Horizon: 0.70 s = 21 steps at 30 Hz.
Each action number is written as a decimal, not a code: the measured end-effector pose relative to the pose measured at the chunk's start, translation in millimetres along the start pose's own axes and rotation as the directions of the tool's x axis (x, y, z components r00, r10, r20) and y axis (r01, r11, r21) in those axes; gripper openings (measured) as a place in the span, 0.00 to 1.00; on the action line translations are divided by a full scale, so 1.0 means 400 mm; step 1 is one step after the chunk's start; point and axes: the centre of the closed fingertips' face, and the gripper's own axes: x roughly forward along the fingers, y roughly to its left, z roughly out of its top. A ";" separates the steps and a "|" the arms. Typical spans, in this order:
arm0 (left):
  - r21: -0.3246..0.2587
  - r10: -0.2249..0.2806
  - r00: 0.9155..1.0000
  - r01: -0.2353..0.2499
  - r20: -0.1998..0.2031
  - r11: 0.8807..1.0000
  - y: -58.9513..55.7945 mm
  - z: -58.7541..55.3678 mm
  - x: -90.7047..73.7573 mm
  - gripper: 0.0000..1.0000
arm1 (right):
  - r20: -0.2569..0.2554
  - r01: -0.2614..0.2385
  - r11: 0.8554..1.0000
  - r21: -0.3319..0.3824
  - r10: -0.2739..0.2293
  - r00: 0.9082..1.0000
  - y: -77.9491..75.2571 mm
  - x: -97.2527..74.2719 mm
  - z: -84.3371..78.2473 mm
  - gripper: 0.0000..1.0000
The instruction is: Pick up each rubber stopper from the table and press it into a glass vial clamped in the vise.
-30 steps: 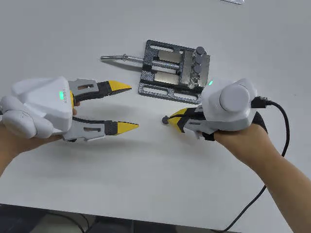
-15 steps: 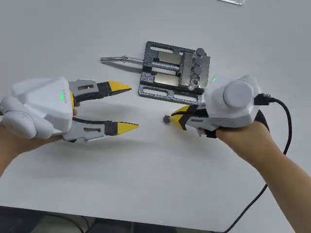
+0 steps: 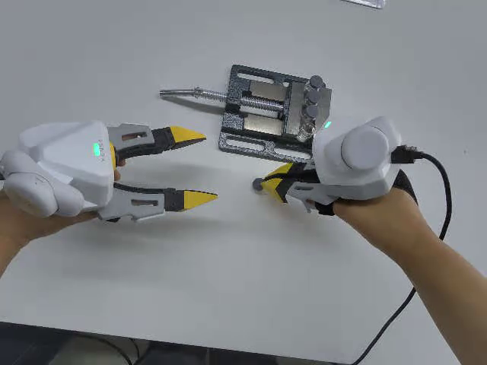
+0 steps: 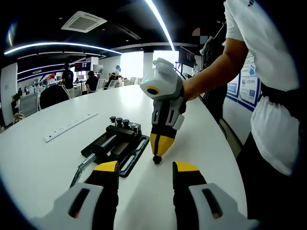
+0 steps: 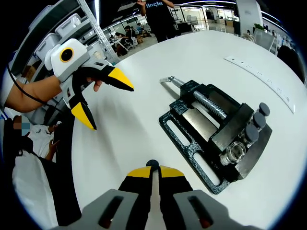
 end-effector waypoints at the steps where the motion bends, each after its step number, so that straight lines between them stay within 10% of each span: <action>1: 0.000 0.000 1.000 0.000 0.000 1.000 0.000 0.000 0.000 0.43 | 0.003 0.000 1.000 0.001 0.000 1.000 -0.001 0.000 0.002 0.04; 21: 0.005 0.002 1.000 -0.002 0.003 1.000 -0.006 0.004 -0.014 0.42 | 0.005 0.031 0.999 -0.034 -0.030 1.000 -0.013 -0.020 0.015 0.06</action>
